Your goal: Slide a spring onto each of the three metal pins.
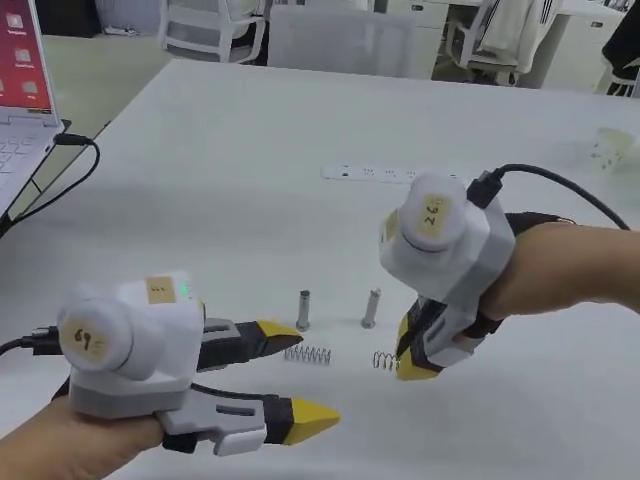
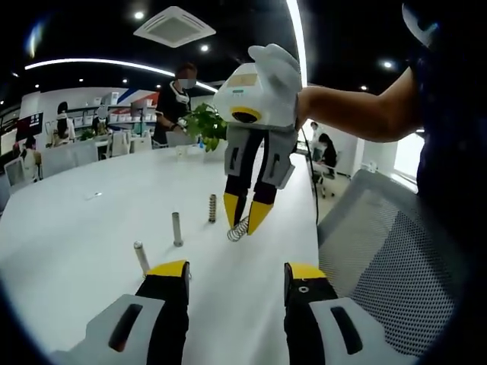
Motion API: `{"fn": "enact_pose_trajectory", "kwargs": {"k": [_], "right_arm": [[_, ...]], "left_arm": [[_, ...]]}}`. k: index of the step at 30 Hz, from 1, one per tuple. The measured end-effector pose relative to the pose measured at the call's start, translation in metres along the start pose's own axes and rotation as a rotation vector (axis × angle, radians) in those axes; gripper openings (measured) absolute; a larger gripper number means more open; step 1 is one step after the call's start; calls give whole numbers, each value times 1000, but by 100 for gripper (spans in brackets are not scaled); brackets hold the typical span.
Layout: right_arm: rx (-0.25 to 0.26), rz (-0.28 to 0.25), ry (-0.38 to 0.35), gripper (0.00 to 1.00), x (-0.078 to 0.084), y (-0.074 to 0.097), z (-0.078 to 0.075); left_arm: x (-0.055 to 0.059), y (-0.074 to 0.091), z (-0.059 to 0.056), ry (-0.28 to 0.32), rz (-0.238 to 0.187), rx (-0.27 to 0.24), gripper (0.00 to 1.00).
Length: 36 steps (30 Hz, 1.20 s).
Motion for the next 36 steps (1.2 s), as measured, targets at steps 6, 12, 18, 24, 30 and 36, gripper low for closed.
{"fn": "enact_pose_trajectory", "kwargs": {"k": [6,12,18,24,30,36], "right_arm": [[-13,-2,22,8,-8,-2,6],[-29,-5,42,8,-16,-7,12],[-45,-9,60,8,-21,-11,18],[-59,-17,83,8,-28,-15,23],[-67,-24,103,8,-33,-16,26],[-70,-26,121,8,-35,-15,29]], "left_arm": [[-2,-3,-1,-6,-6,17,38],[-1,-8,-3,-8,-3,38,33],[-1,-13,-5,-4,-2,55,27],[0,-17,-7,2,-3,70,23],[1,-19,-9,-5,1,80,18],[3,-18,-10,-12,9,90,11]]}}
Point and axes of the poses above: the centre of the closed fingertips' face, and the gripper's own axes: y roughly backward along the fingers, z roughly to its left, x roughly out of its underside, the point moved 3 cm from there along y, roughly backward along the fingers, and after that the axes turned 9 degrees about -z, right-handed, at the moved point
